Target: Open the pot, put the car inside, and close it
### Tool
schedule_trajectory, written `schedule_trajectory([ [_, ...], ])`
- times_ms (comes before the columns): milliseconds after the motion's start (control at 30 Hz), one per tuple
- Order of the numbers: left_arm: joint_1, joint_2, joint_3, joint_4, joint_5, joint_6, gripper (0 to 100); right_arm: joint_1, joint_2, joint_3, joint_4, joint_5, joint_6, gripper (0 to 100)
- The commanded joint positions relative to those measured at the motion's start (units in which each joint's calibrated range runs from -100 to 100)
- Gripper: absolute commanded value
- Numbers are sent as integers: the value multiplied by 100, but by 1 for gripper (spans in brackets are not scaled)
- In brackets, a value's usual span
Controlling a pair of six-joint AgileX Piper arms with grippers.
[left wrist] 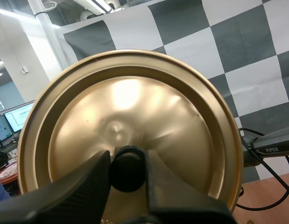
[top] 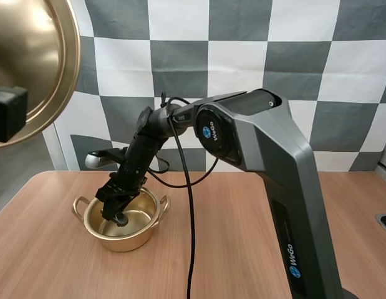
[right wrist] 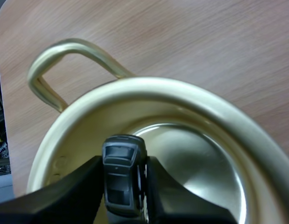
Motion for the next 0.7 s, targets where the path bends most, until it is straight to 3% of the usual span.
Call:
schedule_trajectory([
  [0, 5, -4, 5, 3, 3, -3, 0, 2, 17, -6, -41, 0, 0, 0],
  [667, 5, -4, 5, 3, 3, -3, 0, -5, 32, -6, -204, 0, 240, 0],
])
